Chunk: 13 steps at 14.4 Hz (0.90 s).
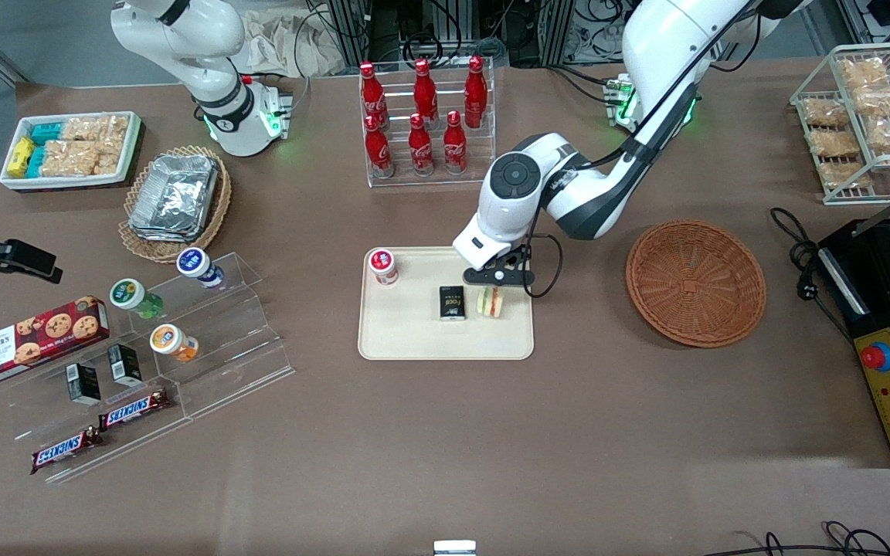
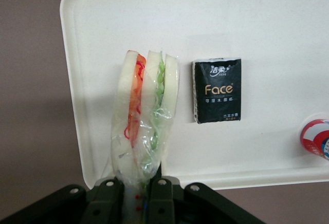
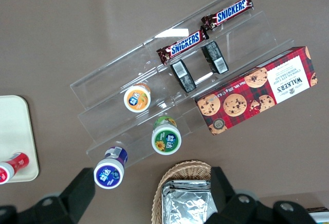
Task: Place sandwich from basket to tray
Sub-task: 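Lower the held sandwich onto the tray beside the black tissue pack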
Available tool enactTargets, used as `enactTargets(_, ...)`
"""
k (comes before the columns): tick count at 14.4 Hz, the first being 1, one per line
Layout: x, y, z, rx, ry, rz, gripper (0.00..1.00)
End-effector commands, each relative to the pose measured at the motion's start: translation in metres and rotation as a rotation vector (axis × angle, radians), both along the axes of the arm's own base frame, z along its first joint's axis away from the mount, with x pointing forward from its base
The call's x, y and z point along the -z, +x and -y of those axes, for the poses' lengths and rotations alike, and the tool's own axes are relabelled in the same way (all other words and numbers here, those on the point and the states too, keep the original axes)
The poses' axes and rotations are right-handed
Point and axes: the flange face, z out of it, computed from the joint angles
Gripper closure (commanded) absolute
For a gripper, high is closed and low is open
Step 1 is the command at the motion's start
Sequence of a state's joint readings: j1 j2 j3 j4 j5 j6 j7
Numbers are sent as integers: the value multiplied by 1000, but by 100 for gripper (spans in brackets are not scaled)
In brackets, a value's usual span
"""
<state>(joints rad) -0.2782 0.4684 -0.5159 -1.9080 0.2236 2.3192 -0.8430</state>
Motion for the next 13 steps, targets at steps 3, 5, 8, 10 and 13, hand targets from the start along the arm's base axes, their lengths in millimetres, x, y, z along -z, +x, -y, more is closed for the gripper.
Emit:
enactTargets(3,18,22,-19,-43,53,22,100)
enactTargets(5,35,29,-30,-86,71,4,100)
enactTargets(8,52,38,-32,-170,75,38,89)
enactTargets(10,54,44,-27,-202,74,76,90)
enactTargets(13,56,43,-27,-187,86,87,1)
